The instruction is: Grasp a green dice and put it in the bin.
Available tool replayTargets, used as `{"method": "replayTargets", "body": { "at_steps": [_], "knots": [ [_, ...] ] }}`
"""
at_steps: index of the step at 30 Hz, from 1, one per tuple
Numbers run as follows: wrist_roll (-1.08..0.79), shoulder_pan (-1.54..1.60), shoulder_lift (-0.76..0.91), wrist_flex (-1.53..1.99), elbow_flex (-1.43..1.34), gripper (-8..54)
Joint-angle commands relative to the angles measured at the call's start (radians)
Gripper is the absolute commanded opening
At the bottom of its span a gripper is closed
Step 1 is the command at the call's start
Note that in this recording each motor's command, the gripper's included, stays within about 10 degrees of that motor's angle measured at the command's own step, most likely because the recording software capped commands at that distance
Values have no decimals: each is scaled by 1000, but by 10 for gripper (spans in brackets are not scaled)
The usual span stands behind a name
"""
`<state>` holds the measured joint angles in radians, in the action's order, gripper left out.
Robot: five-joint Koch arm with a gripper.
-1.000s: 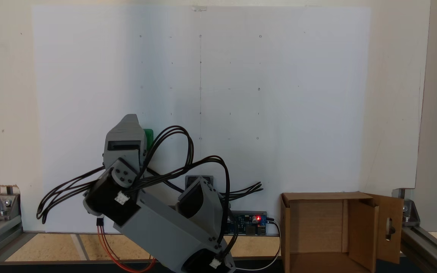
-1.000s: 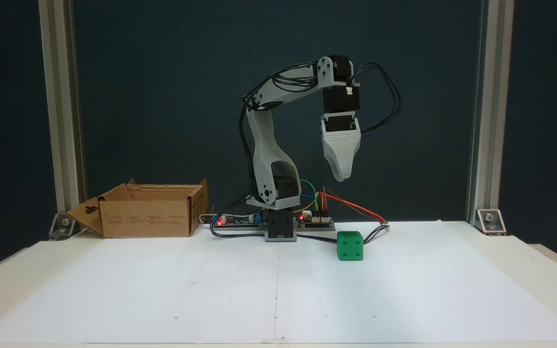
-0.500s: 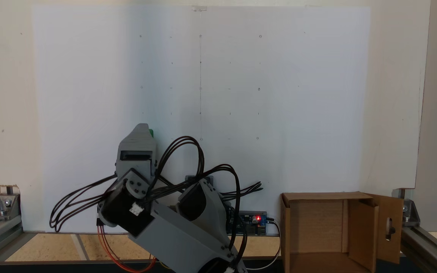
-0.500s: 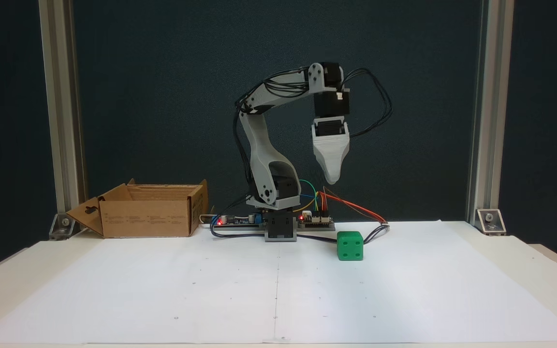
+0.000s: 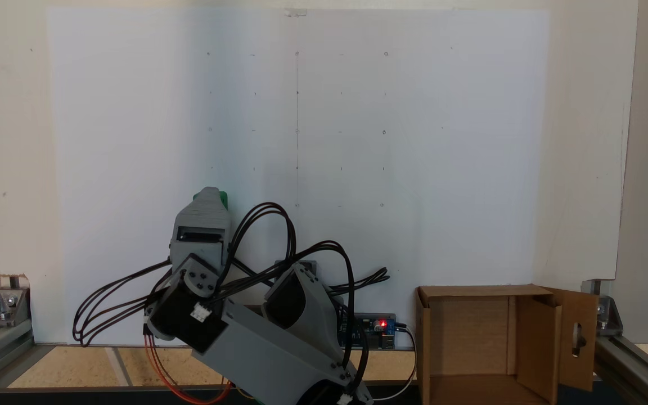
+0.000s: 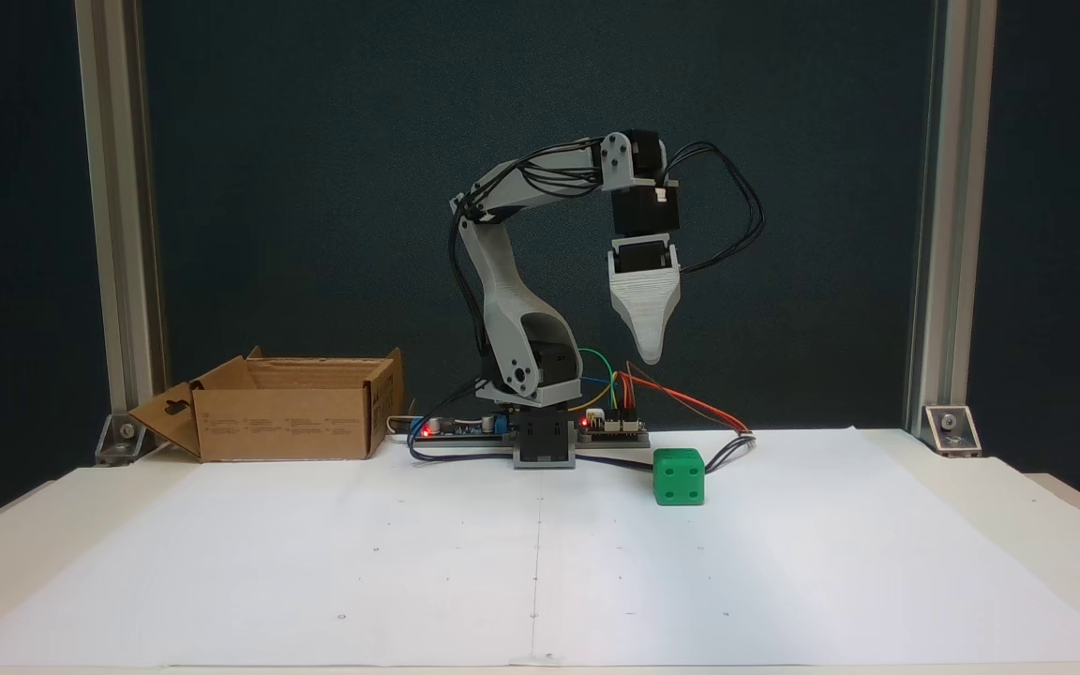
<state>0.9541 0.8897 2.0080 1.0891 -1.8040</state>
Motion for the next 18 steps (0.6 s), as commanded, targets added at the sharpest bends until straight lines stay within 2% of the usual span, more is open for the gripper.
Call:
{"method": "replayTargets", "body": {
  "at_steps": [1,7,18],
  "knots": [
    [83,5,-3,-54,-3,436],
    [83,34,-9,-207,-150,437],
    [83,69,-77,-236,-175,436]
  ]
}}
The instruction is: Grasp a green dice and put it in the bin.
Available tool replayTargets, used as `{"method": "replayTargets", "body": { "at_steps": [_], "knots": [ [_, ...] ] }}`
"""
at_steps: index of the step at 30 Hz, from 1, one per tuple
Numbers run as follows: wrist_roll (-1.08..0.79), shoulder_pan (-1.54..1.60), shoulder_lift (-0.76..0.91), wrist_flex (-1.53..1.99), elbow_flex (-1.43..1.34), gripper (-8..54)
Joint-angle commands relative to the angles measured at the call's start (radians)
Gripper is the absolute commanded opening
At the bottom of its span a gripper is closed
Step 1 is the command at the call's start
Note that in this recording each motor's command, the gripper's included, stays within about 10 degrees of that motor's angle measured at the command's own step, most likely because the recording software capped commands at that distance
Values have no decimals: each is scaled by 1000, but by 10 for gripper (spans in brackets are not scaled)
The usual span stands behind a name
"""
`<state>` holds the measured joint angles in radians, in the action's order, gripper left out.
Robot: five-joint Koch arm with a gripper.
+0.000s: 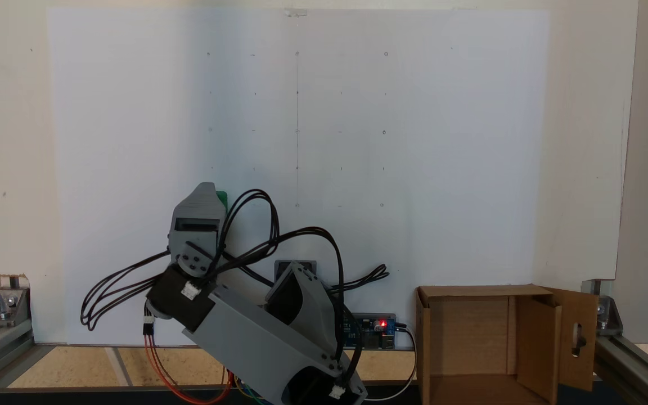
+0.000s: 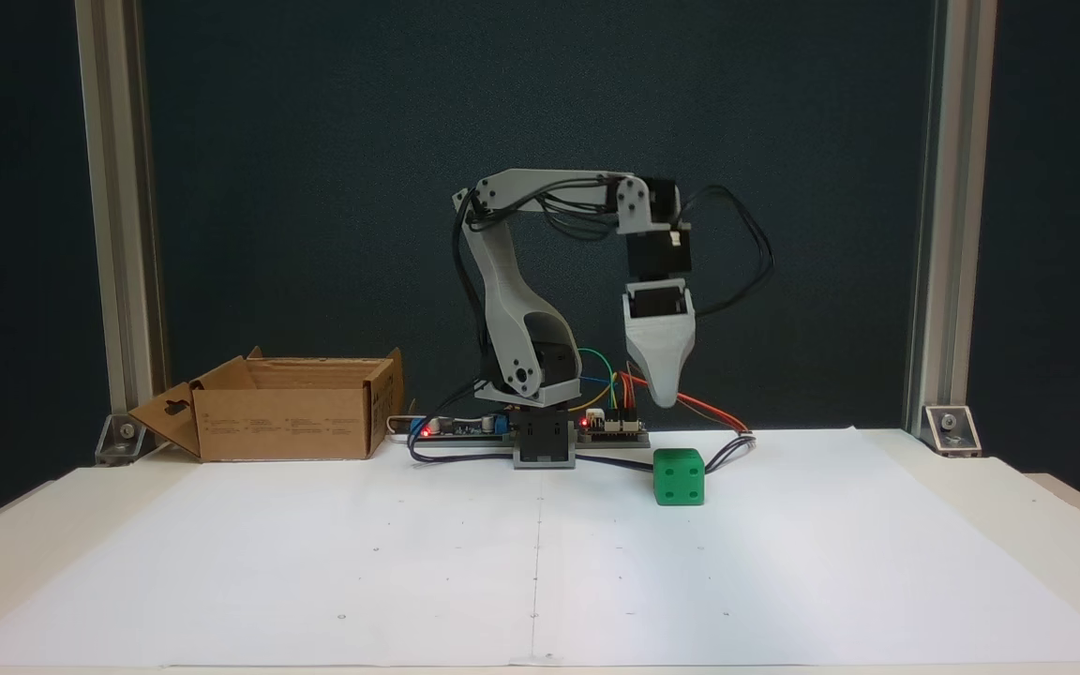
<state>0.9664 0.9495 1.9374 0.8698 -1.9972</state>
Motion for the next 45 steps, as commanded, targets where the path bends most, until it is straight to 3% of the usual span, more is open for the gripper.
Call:
{"method": "replayTargets", "body": {
  "at_steps": [1,24,45],
  "knots": [
    [71,14,-15,-17,17,436],
    [112,52,-199,-118,-29,432],
    [112,54,-219,-235,-83,432]
  ]
}}
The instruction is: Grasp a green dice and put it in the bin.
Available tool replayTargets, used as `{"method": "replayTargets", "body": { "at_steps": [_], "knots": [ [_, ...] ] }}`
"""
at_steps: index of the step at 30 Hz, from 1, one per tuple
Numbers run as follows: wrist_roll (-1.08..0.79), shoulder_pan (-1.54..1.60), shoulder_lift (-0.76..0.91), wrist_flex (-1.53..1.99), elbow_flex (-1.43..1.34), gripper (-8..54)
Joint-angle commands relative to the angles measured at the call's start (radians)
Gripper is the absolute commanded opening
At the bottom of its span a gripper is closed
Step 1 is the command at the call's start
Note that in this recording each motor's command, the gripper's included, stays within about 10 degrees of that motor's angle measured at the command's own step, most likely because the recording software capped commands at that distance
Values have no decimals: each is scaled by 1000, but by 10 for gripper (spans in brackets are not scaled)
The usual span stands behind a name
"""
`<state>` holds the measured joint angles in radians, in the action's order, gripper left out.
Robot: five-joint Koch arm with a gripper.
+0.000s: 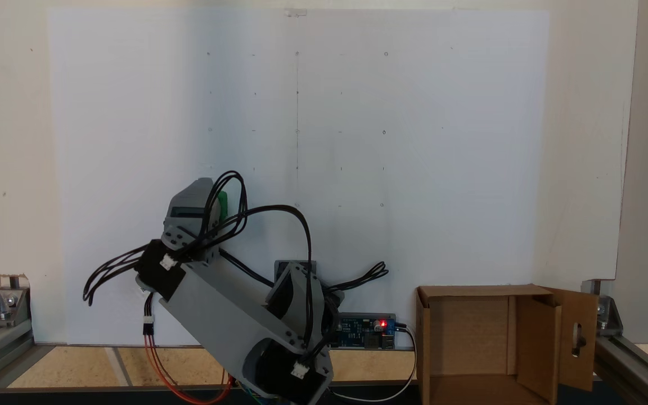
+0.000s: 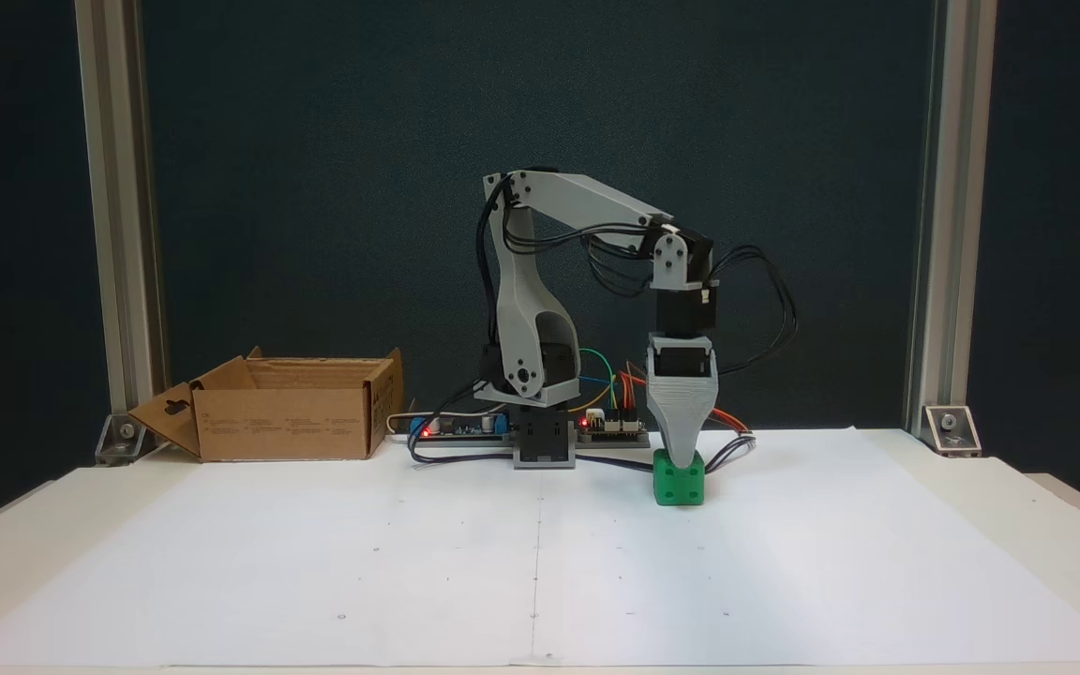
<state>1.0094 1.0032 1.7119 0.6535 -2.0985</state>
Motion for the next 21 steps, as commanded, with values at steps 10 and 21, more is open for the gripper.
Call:
{"method": "replayTargets", "body": {
  "at_steps": [10,21],
  "knots": [
    [69,-2,-31,-69,9,431],
    [67,-8,-83,-72,6,429]
  ]
}}
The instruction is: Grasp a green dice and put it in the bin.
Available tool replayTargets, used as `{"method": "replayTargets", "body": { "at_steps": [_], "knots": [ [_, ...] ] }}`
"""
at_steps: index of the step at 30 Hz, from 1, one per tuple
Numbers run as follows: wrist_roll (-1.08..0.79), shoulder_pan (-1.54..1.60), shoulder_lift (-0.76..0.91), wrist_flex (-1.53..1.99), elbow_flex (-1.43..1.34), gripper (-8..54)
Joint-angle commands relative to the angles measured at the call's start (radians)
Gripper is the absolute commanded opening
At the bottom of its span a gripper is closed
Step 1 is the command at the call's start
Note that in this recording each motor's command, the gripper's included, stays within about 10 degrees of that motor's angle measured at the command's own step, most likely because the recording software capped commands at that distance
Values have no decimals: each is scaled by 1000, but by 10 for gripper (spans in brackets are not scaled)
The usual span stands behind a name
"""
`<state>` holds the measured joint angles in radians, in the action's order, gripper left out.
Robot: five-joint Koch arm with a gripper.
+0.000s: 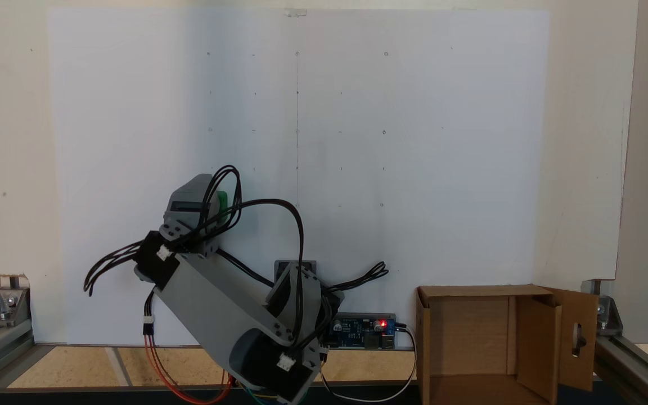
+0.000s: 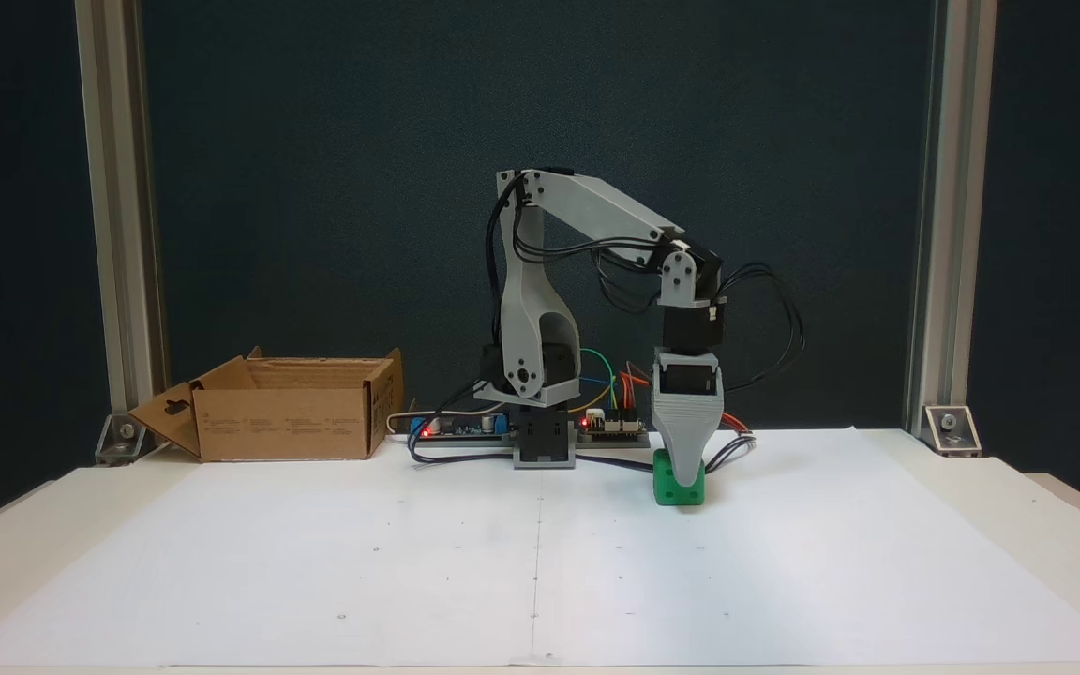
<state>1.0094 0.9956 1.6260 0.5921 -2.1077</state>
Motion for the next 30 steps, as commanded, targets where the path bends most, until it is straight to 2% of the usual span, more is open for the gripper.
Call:
{"method": "replayTargets", "body": {
  "at_steps": [1,17,30],
  "knots": [
    [67,-2,-3,-17,15,424],
    [61,-15,-43,-32,12,412],
    [55,-32,-43,-32,-2,379]
  ]
}}
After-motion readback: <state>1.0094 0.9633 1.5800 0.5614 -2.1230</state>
